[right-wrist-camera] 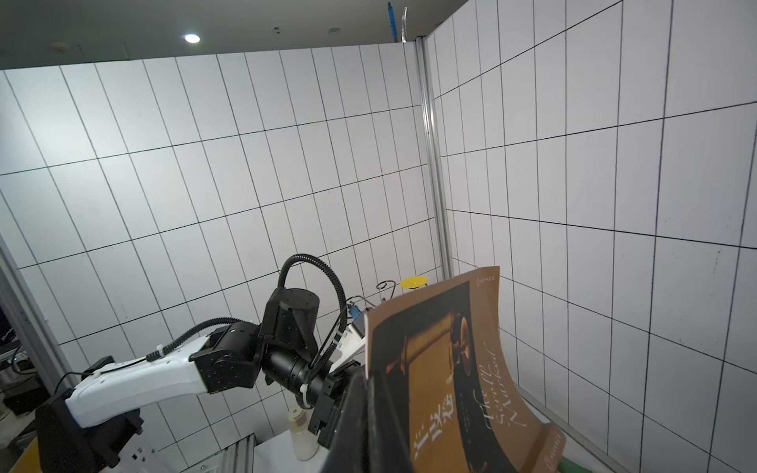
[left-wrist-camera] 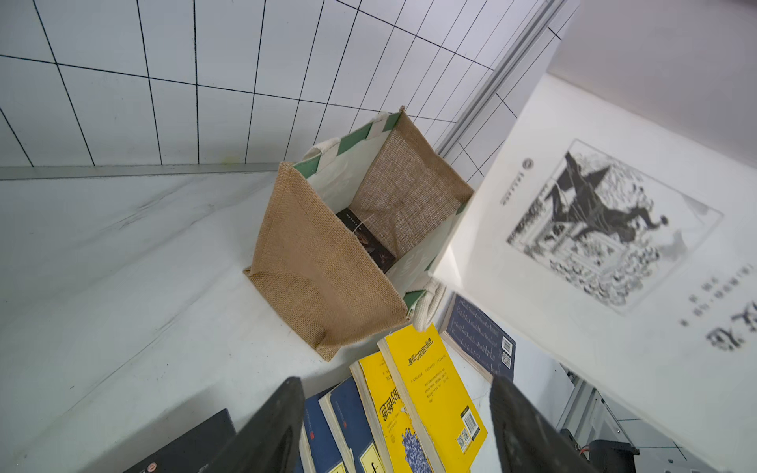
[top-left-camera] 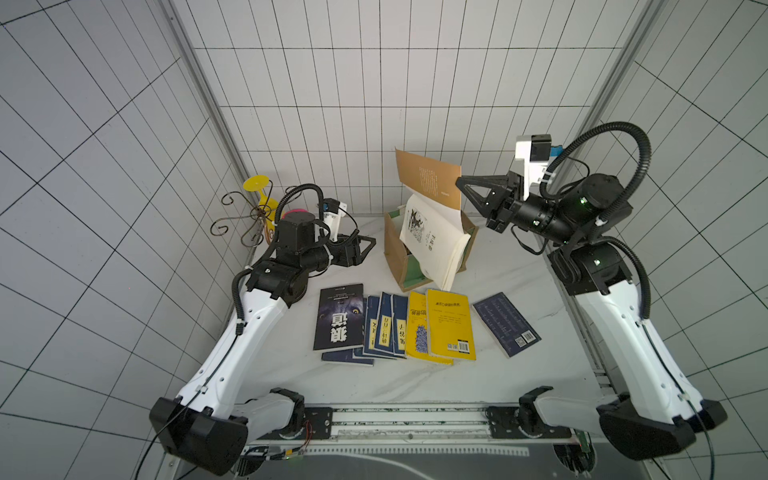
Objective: Put the books into the canvas bag
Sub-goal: Place the book on the book.
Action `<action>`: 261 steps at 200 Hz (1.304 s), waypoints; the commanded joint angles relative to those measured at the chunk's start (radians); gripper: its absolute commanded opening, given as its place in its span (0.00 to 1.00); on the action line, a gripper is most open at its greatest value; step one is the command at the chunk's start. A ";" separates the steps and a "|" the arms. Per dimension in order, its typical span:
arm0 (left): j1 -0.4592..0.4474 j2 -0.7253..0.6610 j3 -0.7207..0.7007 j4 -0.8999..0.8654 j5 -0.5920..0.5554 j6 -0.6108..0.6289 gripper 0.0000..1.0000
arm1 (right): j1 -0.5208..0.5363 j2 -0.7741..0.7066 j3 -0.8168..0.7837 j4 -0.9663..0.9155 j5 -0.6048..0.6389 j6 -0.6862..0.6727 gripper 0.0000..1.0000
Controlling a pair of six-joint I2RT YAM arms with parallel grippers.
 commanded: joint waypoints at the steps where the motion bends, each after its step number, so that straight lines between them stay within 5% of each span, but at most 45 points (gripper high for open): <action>1: 0.018 -0.047 -0.053 -0.019 -0.028 -0.009 0.71 | 0.059 -0.075 -0.155 0.055 0.047 -0.012 0.00; 51: 0.104 -0.153 -0.166 0.015 -0.046 -0.064 0.71 | 0.190 -0.234 -0.490 0.099 0.090 0.028 0.00; 99: 0.099 -0.180 -0.213 0.051 0.035 -0.074 0.71 | 0.190 -0.409 -0.833 -0.032 0.334 -0.050 0.00; 175: -0.227 -0.147 -0.303 0.095 -0.107 -0.091 0.71 | 0.222 -0.502 -1.080 -0.105 0.335 -0.071 0.02; 206: -0.278 -0.148 -0.414 0.171 -0.116 -0.159 0.71 | 0.262 -0.561 -1.187 -0.103 0.361 -0.025 0.07; 261: -0.305 -0.175 -0.514 0.176 -0.127 -0.171 0.71 | 0.311 -0.592 -1.224 -0.102 0.289 0.046 0.59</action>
